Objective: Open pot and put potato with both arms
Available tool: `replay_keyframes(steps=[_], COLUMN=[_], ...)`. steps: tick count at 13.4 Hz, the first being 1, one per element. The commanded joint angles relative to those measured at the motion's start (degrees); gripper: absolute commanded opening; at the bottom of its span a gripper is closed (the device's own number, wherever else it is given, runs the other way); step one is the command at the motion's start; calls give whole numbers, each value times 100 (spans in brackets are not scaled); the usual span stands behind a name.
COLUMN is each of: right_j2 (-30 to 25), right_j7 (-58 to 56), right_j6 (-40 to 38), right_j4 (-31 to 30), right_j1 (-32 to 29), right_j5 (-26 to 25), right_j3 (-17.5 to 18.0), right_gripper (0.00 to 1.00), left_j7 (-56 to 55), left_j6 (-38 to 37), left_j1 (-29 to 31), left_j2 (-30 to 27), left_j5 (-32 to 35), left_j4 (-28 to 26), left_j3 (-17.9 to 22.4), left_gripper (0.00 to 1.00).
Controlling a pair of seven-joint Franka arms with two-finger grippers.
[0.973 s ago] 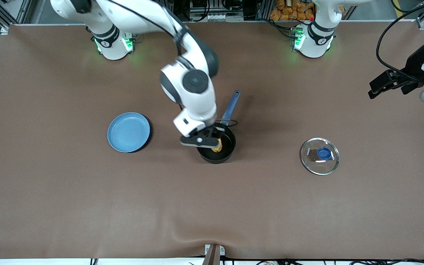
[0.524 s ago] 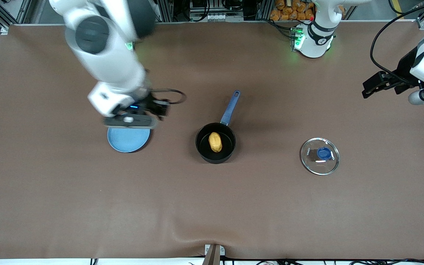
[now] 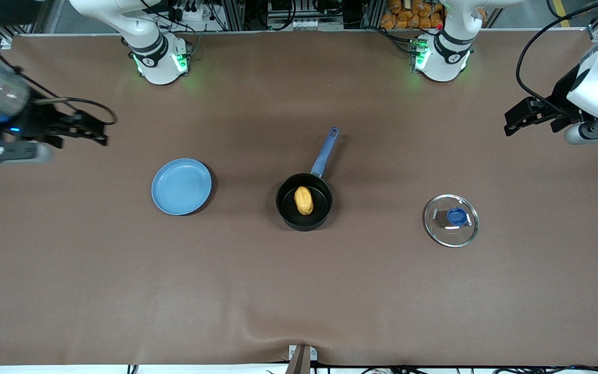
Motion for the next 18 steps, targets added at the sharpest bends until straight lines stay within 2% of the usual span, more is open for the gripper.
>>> replay_keyframes(steps=[1,5,8,12,18], right_j2=[-345,-354,-354,-398,-345], right_j7=[-43,-682,-861,-1151,-1125], right_j6=[70,175,324,816,729], right_j4=[-356,-356,-365,-532,-453], right_j1=[-539,-917,-936,-936,-910], right_j5=[-88,-352,-431,-475,-475], right_j3=[144,118,109,118,127], right_gripper=[100,100,100,100,100], left_j7=[231,231,240,240,205], left_j6=[9,45,246,203,97], left_j1=[73,73,64,64,64], left_j2=[-207,-207,-400,-418,-365], left_j5=[101,215,224,207,206], left_j4=[-189,-233,-523,-453,-225], left_j3=[-16,-25,-25,-8,28], left_gripper=[100,100,100,100,100])
